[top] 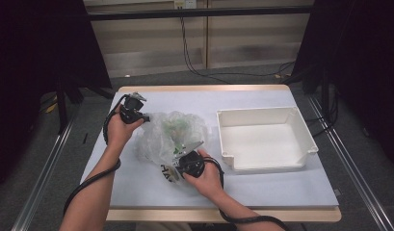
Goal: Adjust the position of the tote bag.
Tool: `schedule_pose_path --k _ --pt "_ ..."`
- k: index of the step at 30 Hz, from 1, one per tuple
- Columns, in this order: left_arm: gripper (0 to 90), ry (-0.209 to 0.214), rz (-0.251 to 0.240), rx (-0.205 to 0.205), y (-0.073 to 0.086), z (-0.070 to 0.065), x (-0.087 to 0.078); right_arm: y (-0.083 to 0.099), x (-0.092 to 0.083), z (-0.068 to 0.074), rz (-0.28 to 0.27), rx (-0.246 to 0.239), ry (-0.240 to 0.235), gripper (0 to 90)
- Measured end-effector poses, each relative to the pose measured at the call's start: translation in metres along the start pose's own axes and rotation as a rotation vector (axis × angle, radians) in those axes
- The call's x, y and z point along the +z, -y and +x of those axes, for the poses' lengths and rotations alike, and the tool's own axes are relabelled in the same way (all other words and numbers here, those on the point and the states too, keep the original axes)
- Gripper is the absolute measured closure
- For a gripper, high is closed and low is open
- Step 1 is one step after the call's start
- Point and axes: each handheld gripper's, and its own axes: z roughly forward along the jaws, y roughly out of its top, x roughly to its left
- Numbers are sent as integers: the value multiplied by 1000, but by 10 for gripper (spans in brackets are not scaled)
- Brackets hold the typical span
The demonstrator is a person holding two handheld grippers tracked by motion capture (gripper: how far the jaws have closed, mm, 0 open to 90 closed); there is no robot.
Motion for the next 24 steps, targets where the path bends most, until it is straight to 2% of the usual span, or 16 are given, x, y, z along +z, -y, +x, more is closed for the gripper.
schedule_pose_path --k 2,5,6,7,9,10,13,14,15,16,19,20,21,22,23,24 --pt "848 -24 5 -2 1 1 3 2 -2 5 3 -12 2 900" --pt "852 -34 17 -6 2 4 6 4 -2 9 -5 -29 -1 900" --pt "854 -45 19 4 2 6 7 4 -2 9 -3 -40 2 900" --pt "856 -36 22 0 2 8 8 4 -2 11 -3 -48 -7 900" --pt "855 -53 9 -8 1 8 10 5 -2 13 1 -45 -12 900" --pt "856 -36 25 2 -1 11 11 5 -2 13 3 -51 -17 900" --pt "855 -39 11 -12 -4 11 16 5 -2 17 7 -49 -33 900" --pt "855 -28 27 1 -5 12 18 6 -2 18 7 -47 -36 900" --pt "855 -41 25 1 -6 11 21 6 -2 20 5 -49 -33 900" --pt "855 -28 31 1 -7 12 23 7 -2 21 5 -58 -30 900" --pt "855 -24 38 -9 -8 13 30 7 -3 23 7 -60 -34 900" --pt "855 -25 25 -31 -8 13 33 8 -3 23 6 -68 -36 900" --pt "855 -20 41 -16 -8 16 34 8 -3 24 2 -66 -36 900" --pt "855 -25 30 -39 -8 17 36 9 -3 24 0 -61 -40 900" --pt "855 -26 33 -36 -9 19 38 9 -4 24 2 -56 -41 900" --pt "855 -31 31 -50 -9 20 38 9 -4 24 1 -57 -41 900"
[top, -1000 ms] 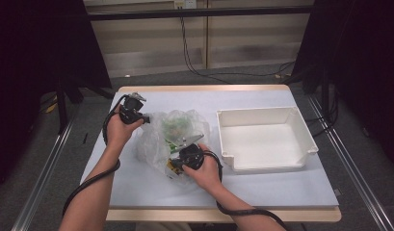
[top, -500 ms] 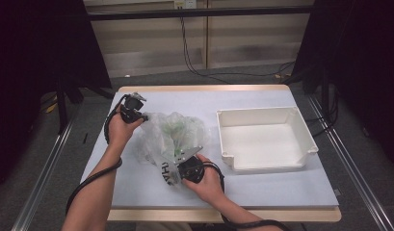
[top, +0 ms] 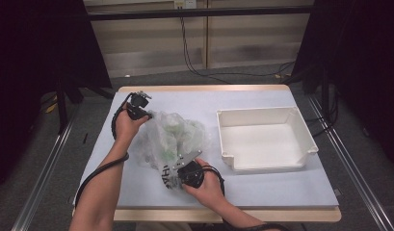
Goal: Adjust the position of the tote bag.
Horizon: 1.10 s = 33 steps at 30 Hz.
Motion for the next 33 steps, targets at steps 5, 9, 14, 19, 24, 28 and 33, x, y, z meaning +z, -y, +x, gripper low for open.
schedule_pose_path --k 5,9,14,19,24,28,33 --pt "852 8 22 -14 -2 5 1 0 0 0 -2 -4 2 900" --pt "699 30 32 -76 -2 0 -3 0 0 -1 -1 8 0 900" --pt "482 53 32 -106 0 -3 -22 -1 0 -3 6 25 1 900" --pt "319 58 0 -176 1 -7 -35 -5 -3 -5 10 25 26 900" --pt "210 67 9 -180 3 -13 -37 -10 -5 -7 15 27 52 889" --pt "133 57 14 -188 2 -20 -36 -13 -5 -7 20 12 66 875" --pt "89 69 23 -160 -1 -24 -41 -14 -4 -6 25 10 73 885"
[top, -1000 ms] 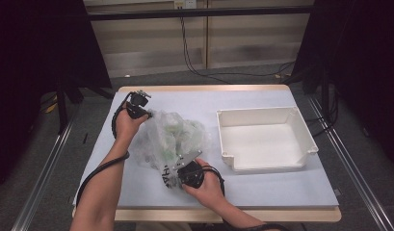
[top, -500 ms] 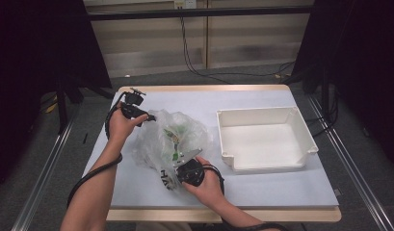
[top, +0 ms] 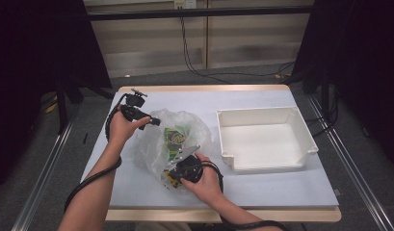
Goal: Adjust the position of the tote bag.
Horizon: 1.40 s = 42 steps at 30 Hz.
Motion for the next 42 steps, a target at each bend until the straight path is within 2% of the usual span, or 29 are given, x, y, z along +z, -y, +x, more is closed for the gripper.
schedule_pose_path --k 3,7,8,9,10,11,12,13,16,17,19,23,26,29,33,36,38,42 --pt "76 5 -23 -9 -1 -3 -2 0 1 -1 0 13 3 886" --pt "81 3 -13 -4 -1 -4 -3 -1 1 -3 -4 20 12 850" --pt "87 0 -28 -21 -1 -5 -2 -1 0 -3 -13 21 13 843" --pt "111 2 -4 12 0 -3 -4 -1 -1 -4 -8 14 23 831" --pt "136 2 0 16 0 -4 -4 -2 -3 -5 -13 18 19 817" --pt "148 3 -5 10 0 -5 -4 -2 -4 -5 -16 19 29 798" --pt "154 5 -6 24 1 -4 -4 -3 -6 -6 -21 17 34 777" --pt "172 6 -27 -7 1 -8 -3 -4 -7 -8 -27 17 30 761" --pt "219 2 -19 12 1 -9 -4 -7 -13 -13 -20 18 41 724" --pt "245 2 7 58 1 -7 -6 -8 -14 -14 -24 26 50 724" --pt "286 -3 3 61 1 -8 -6 -9 -18 -17 -37 28 46 721" --pt "304 -16 -3 64 2 -10 -4 -13 -27 -21 -63 39 50 695" --pt "324 -21 -6 66 2 -10 -3 -17 -32 -21 -79 40 30 655" --pt "330 -27 -12 54 2 -10 -1 -21 -35 -20 -87 25 15 558" --pt "340 -31 0 72 1 -10 -2 -28 -36 -20 -109 23 5 405" --pt "340 -48 -19 71 2 -10 -1 -32 -33 -20 -117 -4 -13 350" --pt "346 -50 -16 69 3 -10 -1 -35 -31 -18 -118 -14 -16 353" --pt "350 -53 0 84 3 -8 1 -41 -26 -15 -123 -30 -38 468"
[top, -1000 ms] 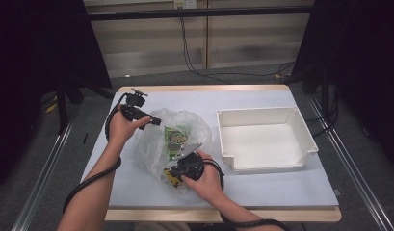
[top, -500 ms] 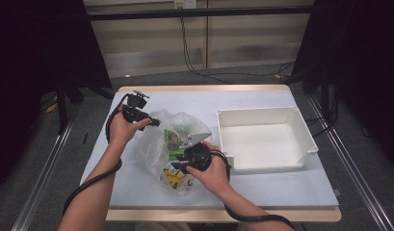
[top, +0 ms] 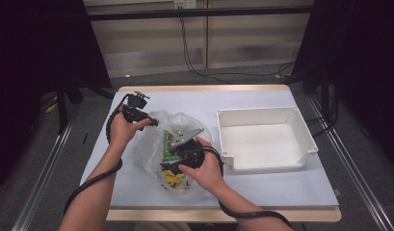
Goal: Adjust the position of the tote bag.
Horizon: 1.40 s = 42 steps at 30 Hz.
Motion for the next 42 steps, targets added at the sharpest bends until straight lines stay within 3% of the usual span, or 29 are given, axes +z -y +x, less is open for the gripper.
schedule_pose_path --k 3,8,12,17,19,27,29,30,33,34,36,37,42 --pt "349 10 2 -1 1 1 1 -3 9 1 4 -10 -22 605" --pt "333 4 -6 -4 3 3 -2 -2 20 -3 -27 60 -69 890" --pt "289 11 -15 -27 6 4 -6 1 27 -5 -21 100 -77 900" --pt "176 22 -6 -39 8 5 -11 5 38 -8 2 97 -71 900" --pt "127 22 -24 -67 9 3 -11 7 40 -8 16 101 -63 900" --pt "64 55 -18 -65 11 0 -15 9 45 -12 15 110 -47 900" --pt "53 68 -32 -84 11 -5 -17 9 48 -13 14 109 -47 900" --pt "47 55 -37 -84 11 -6 -17 9 49 -13 20 111 -45 900" --pt "38 66 -25 -88 13 -9 -19 11 53 -14 26 114 -37 900" --pt "40 73 -8 -68 13 -8 -20 11 53 -15 25 117 -38 900" --pt "81 82 -1 -65 15 -10 -19 11 55 -16 27 119 -28 900" --pt "134 86 -11 -88 16 -13 -16 11 55 -17 29 114 -25 900" --pt "511 60 83 -6 20 -11 -9 13 56 -17 40 107 -7 900"
